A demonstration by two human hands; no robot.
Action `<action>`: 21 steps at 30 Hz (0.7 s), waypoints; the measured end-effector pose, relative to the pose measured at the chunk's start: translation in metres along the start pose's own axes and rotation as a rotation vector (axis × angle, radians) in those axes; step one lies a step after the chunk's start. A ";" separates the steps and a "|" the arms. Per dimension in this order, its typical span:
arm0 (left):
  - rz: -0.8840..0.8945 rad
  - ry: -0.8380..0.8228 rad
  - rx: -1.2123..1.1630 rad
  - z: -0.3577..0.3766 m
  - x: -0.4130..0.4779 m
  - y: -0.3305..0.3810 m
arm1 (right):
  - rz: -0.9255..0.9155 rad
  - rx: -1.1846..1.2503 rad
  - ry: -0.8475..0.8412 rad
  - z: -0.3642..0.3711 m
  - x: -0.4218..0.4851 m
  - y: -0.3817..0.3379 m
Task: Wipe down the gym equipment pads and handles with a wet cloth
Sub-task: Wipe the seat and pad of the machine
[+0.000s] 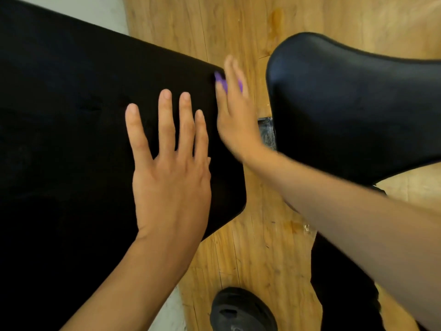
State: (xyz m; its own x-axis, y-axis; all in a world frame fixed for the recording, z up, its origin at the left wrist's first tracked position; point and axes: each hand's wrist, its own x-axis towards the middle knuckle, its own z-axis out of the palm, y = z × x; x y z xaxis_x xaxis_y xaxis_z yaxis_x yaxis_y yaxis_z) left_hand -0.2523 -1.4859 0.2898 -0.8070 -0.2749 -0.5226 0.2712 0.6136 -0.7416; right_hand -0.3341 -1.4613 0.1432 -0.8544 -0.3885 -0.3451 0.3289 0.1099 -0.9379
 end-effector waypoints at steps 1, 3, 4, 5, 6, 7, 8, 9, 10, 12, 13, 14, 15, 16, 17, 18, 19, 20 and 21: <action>-0.004 0.002 -0.003 0.000 0.000 0.000 | -0.040 -0.022 0.023 -0.002 0.024 -0.004; -0.004 -0.001 -0.002 0.000 0.001 0.001 | -0.086 -0.034 0.046 -0.003 0.031 -0.002; -0.002 -0.007 -0.001 0.000 0.001 0.001 | -0.098 -0.020 0.049 0.000 0.014 0.004; 0.001 -0.014 -0.003 0.000 0.000 0.000 | -0.115 0.010 0.060 0.003 -0.016 0.013; 0.004 -0.018 -0.011 -0.001 0.000 0.000 | -0.118 0.044 0.057 0.006 -0.054 0.022; 0.007 -0.020 -0.024 -0.002 -0.001 -0.001 | -0.113 0.070 0.029 0.009 -0.096 0.035; 0.008 -0.023 -0.039 -0.003 -0.002 -0.001 | -0.093 0.073 -0.021 0.010 -0.137 0.043; 0.009 -0.025 -0.049 -0.004 -0.003 -0.002 | -0.068 0.053 -0.064 0.010 -0.171 0.046; 0.012 -0.026 -0.051 -0.005 -0.003 -0.002 | -0.051 0.015 -0.083 0.008 -0.190 0.046; 0.018 -0.024 -0.041 -0.006 -0.003 -0.003 | -0.004 -0.025 -0.067 0.008 -0.178 0.047; 0.019 -0.020 -0.036 -0.007 -0.003 -0.003 | 0.032 0.000 -0.049 0.008 -0.153 0.041; 0.016 -0.013 -0.033 -0.007 -0.002 -0.002 | 0.052 0.005 -0.011 0.008 -0.124 0.035; 0.010 -0.008 -0.033 -0.006 -0.001 -0.002 | 0.066 0.003 0.035 0.007 -0.091 0.028; 0.004 -0.004 -0.035 -0.006 -0.001 -0.001 | 0.091 0.023 0.080 0.005 -0.063 0.022; -0.003 -0.002 -0.038 -0.005 0.000 -0.001 | 0.117 0.051 0.124 0.005 -0.049 0.019; -0.006 0.003 -0.042 -0.005 0.000 0.000 | 0.131 0.075 0.165 0.007 -0.050 0.019; -0.009 0.006 -0.045 -0.005 0.000 0.000 | 0.130 0.087 0.186 0.010 -0.066 0.022; -0.012 0.008 -0.044 -0.004 0.000 -0.001 | 0.135 0.093 0.183 0.011 -0.092 0.025; -0.014 0.009 -0.042 -0.003 0.000 -0.001 | 0.158 0.093 0.162 0.012 -0.123 0.030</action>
State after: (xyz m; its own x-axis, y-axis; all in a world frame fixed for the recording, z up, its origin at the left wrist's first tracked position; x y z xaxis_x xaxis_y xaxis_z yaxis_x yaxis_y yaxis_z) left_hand -0.2536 -1.4842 0.2917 -0.8156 -0.2772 -0.5079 0.2376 0.6399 -0.7308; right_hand -0.2143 -1.4208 0.1585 -0.8405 -0.2207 -0.4949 0.4925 0.0698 -0.8675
